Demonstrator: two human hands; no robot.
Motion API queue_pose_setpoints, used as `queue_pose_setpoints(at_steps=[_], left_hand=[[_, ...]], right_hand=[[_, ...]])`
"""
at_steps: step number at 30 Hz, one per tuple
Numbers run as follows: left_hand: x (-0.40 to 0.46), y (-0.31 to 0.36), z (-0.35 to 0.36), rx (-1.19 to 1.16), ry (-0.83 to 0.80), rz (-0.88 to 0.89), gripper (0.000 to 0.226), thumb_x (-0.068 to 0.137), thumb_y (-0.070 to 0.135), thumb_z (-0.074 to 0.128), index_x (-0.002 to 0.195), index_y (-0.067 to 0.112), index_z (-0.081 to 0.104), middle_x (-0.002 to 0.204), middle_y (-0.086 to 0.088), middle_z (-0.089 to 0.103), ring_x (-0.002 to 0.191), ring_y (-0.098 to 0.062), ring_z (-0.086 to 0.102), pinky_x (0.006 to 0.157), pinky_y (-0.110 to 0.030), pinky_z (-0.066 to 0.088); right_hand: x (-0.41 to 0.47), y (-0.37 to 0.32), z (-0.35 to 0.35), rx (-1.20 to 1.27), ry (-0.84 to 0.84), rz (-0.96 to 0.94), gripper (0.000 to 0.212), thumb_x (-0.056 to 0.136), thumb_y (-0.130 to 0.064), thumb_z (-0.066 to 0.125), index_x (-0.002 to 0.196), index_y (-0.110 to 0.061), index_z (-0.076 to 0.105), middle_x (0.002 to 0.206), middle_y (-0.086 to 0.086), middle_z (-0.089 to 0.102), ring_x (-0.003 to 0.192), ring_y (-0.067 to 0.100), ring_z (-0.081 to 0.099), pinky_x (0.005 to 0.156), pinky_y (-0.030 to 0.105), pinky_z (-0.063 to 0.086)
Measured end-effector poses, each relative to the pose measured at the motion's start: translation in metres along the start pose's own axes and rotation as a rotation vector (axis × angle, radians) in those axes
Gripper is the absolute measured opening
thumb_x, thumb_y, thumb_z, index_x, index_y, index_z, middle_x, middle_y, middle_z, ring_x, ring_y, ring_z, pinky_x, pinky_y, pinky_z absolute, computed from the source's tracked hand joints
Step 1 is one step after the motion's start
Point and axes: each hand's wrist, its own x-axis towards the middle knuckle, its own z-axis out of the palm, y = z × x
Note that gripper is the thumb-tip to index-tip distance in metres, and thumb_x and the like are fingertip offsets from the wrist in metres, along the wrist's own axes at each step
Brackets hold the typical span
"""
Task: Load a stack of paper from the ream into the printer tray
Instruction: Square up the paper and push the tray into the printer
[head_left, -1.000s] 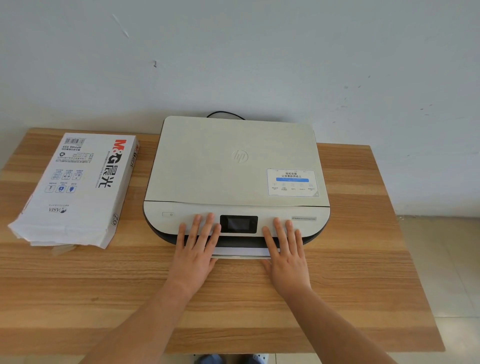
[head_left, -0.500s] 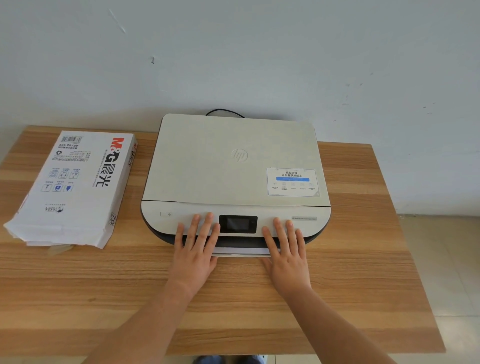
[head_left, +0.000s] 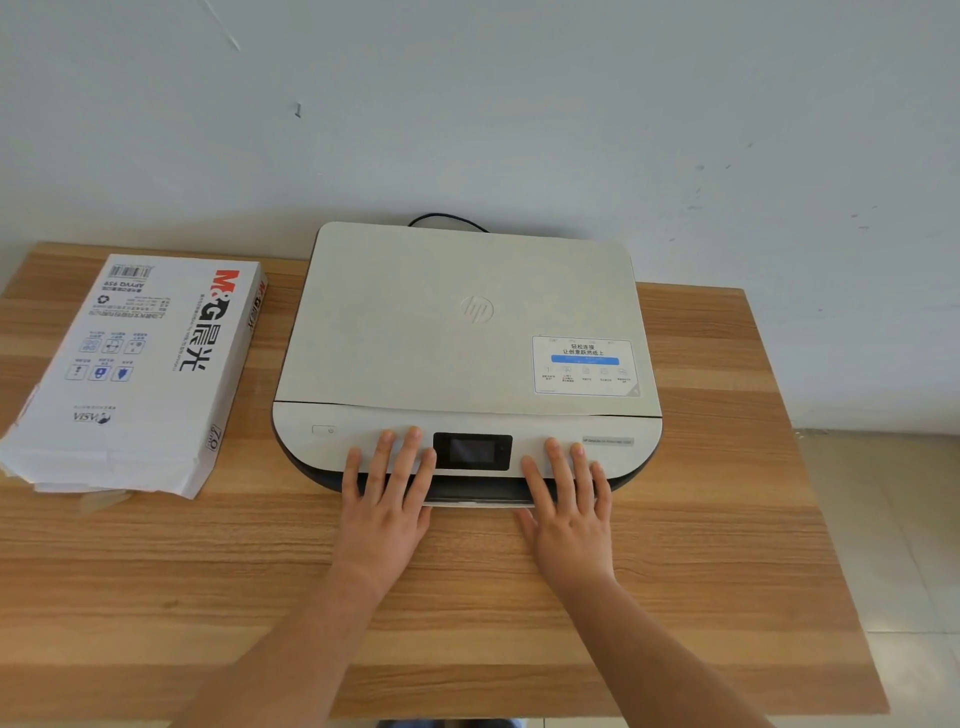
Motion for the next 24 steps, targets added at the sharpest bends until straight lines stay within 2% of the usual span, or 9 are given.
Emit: queue_pose_setpoints(at_steps=[4, 7, 13, 16, 20, 24], left_hand=[[0.000, -0.003, 0.005, 0.013, 0.040, 0.013, 0.106, 0.072, 0.034, 0.079, 0.150, 0.017, 0.009, 0.160, -0.005, -0.015, 0.147, -0.031, -0.009, 0.114, -0.060, 0.008], [0.000, -0.004, 0.009, 0.022, 0.073, 0.019, 0.112, 0.072, 0.034, 0.078, 0.152, 0.018, 0.000, 0.160, -0.005, -0.015, 0.147, -0.031, -0.008, 0.114, -0.059, 0.007], [0.003, -0.002, 0.015, 0.024, 0.125, 0.013, 0.109, 0.072, 0.030, 0.079, 0.152, 0.018, 0.006, 0.160, -0.004, -0.017, 0.147, -0.030, -0.010, 0.113, -0.060, 0.007], [0.003, -0.001, 0.016, 0.024, 0.143, 0.015, 0.099, 0.072, 0.029, 0.079, 0.148, 0.015, 0.019, 0.160, -0.004, -0.017, 0.147, -0.030, -0.009, 0.112, -0.060, 0.009], [0.004, 0.000, 0.015, 0.025, 0.142, 0.016, 0.094, 0.070, 0.029, 0.081, 0.145, 0.014, 0.025, 0.160, -0.005, -0.017, 0.147, -0.030, -0.011, 0.112, -0.060, 0.009], [0.003, 0.000, 0.013, 0.033, 0.108, 0.010, 0.095, 0.069, 0.030, 0.081, 0.145, 0.014, 0.025, 0.160, -0.006, -0.019, 0.147, -0.031, -0.013, 0.111, -0.061, 0.007]], right_hand=[[0.000, -0.002, 0.005, -0.009, 0.036, 0.010, 0.061, 0.089, -0.040, 0.046, 0.145, -0.021, 0.031, 0.158, 0.012, 0.011, 0.148, 0.032, -0.006, 0.116, 0.056, 0.010], [0.002, -0.003, 0.007, 0.001, 0.051, 0.021, 0.060, 0.089, -0.040, 0.042, 0.144, -0.020, 0.031, 0.156, 0.013, 0.016, 0.148, 0.032, -0.008, 0.115, 0.056, 0.010], [0.004, -0.006, 0.012, 0.009, 0.077, 0.049, 0.056, 0.088, -0.038, 0.041, 0.142, -0.022, 0.033, 0.160, 0.008, -0.004, 0.147, 0.030, -0.011, 0.117, 0.054, 0.003], [0.005, -0.008, 0.014, 0.005, 0.090, 0.063, 0.055, 0.088, -0.038, 0.041, 0.141, -0.022, 0.034, 0.161, 0.005, -0.011, 0.147, 0.030, -0.012, 0.118, 0.053, -0.001], [0.004, -0.008, 0.017, 0.022, 0.116, 0.053, 0.054, 0.088, -0.036, 0.045, 0.138, -0.021, 0.035, 0.156, 0.010, 0.004, 0.147, 0.032, -0.009, 0.116, 0.056, 0.005], [0.005, -0.010, 0.016, 0.009, 0.076, 0.056, 0.054, 0.088, -0.036, 0.043, 0.139, -0.020, 0.033, 0.156, 0.011, 0.002, 0.147, 0.032, -0.012, 0.116, 0.056, 0.003]])
